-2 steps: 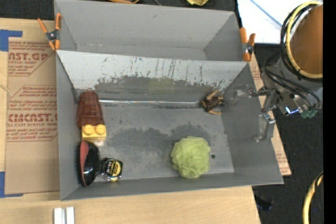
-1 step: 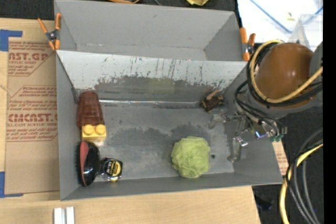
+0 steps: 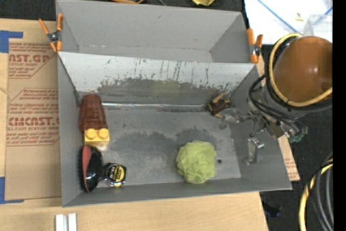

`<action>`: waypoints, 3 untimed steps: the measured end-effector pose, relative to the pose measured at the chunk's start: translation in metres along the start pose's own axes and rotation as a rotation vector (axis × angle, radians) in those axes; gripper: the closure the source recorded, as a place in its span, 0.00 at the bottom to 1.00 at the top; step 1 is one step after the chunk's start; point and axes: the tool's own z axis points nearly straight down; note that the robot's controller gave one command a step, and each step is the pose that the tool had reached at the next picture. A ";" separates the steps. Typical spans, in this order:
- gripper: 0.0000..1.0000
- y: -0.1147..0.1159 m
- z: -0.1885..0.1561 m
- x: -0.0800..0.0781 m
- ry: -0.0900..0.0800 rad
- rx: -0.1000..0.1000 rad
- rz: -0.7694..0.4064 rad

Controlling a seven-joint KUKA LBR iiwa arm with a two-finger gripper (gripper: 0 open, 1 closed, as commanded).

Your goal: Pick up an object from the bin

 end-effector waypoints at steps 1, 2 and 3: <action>0.00 0.012 0.086 -0.003 0.005 -0.007 -0.051; 0.00 0.052 0.061 -0.013 -0.008 0.001 0.233; 0.00 0.057 0.141 -0.025 0.006 -0.008 -0.066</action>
Offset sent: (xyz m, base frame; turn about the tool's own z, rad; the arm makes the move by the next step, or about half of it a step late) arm -0.0065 0.0567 -0.0533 0.2390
